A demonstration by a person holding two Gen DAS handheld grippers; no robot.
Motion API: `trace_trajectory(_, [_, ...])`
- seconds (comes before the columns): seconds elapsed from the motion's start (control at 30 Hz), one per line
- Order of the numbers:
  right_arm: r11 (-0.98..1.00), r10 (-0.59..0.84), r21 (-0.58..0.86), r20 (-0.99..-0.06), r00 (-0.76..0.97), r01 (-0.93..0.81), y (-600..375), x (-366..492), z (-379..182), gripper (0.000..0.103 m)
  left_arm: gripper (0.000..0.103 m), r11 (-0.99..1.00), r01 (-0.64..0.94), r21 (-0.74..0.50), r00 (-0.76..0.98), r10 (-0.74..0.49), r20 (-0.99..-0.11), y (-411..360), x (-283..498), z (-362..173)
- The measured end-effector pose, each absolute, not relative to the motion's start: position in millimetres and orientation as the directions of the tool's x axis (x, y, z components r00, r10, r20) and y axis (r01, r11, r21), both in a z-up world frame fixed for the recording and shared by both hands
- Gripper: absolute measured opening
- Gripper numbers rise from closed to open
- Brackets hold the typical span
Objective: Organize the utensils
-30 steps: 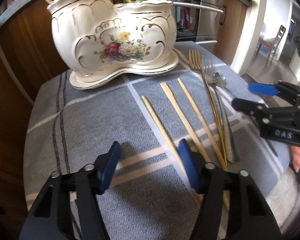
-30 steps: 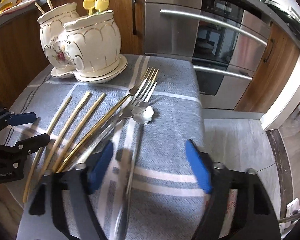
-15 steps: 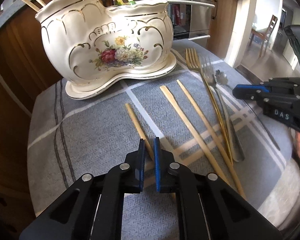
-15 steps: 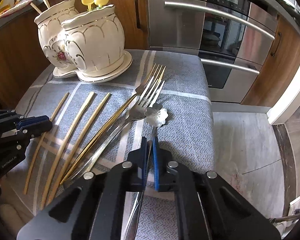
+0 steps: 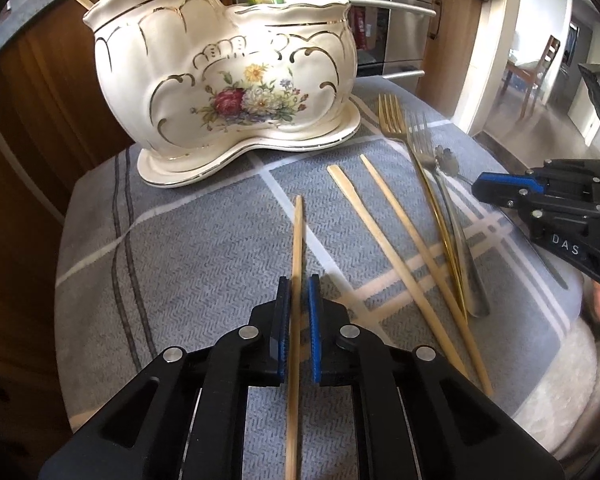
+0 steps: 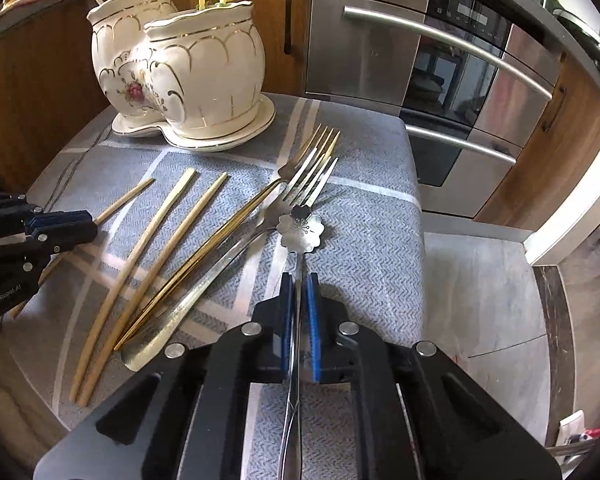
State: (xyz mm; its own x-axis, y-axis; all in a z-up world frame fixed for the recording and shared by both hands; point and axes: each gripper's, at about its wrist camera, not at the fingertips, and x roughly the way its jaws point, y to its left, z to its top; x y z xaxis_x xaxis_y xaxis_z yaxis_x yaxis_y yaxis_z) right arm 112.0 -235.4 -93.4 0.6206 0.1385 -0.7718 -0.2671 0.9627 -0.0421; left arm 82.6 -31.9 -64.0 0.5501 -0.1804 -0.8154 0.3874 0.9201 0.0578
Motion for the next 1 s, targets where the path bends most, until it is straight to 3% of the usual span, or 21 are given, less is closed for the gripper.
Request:
trace_trajectory(0.13, [0.966, 0.161, -0.012, -0.756, 0.634, -0.259, -239, 109, -90, 0.003, 0.005, 0.916, 0.396, 0.059, 0.562, -0.191, -0.805, -30, 82, -63])
trace_trajectory(0.4, [0.958, 0.25, 0.05, -0.628, 0.737, -0.282, -246, 82, -57, 0.003, 0.005, 0.916, 0.4, 0.02, 0.649, -0.268, -0.712, -16, 68, -32])
trace_trajectory(1.0, [0.935, 0.316, -0.054, -0.316, 0.895, -0.35, -226, 28, 5, 0.003, 0.005, 0.934, 0.357, -0.009, 0.793, -0.308, -0.526, 21, 41, 30])
